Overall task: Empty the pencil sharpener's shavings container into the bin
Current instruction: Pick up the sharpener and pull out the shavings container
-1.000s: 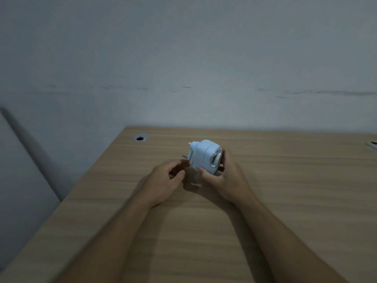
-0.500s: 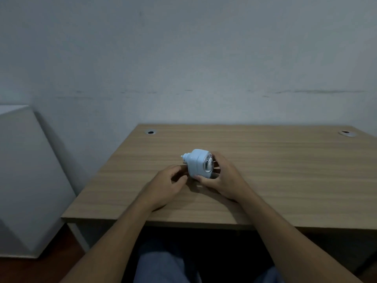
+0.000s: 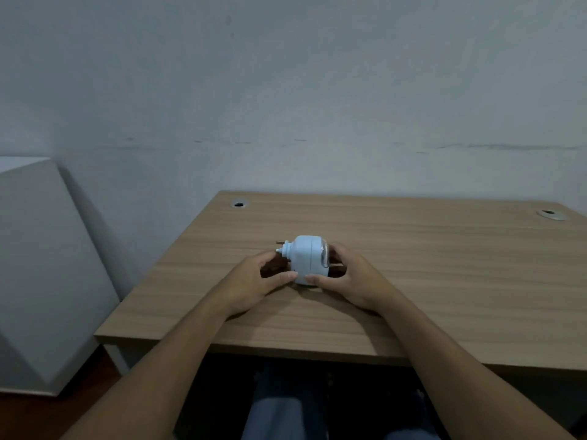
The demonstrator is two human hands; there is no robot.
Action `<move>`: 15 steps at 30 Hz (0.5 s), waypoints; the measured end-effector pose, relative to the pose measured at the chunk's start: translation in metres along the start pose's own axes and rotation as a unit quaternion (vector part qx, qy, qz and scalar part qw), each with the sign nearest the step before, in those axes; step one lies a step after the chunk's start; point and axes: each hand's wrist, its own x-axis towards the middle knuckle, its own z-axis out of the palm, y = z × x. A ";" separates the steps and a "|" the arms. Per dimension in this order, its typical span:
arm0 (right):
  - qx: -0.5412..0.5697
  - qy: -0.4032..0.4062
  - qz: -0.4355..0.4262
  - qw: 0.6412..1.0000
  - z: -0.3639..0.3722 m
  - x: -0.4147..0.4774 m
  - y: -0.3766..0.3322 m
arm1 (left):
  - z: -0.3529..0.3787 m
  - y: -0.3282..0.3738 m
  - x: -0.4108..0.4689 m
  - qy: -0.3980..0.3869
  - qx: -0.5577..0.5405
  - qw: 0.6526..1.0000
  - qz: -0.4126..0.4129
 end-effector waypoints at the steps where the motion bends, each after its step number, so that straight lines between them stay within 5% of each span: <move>1: 0.000 -0.003 0.001 1.000 -0.001 0.002 0.003 | -0.001 -0.001 0.005 -0.006 0.001 1.000 -0.006; 15: -0.007 -0.013 -0.007 1.000 -0.006 0.027 0.022 | -0.009 -0.017 0.042 -0.042 -0.047 0.998 0.024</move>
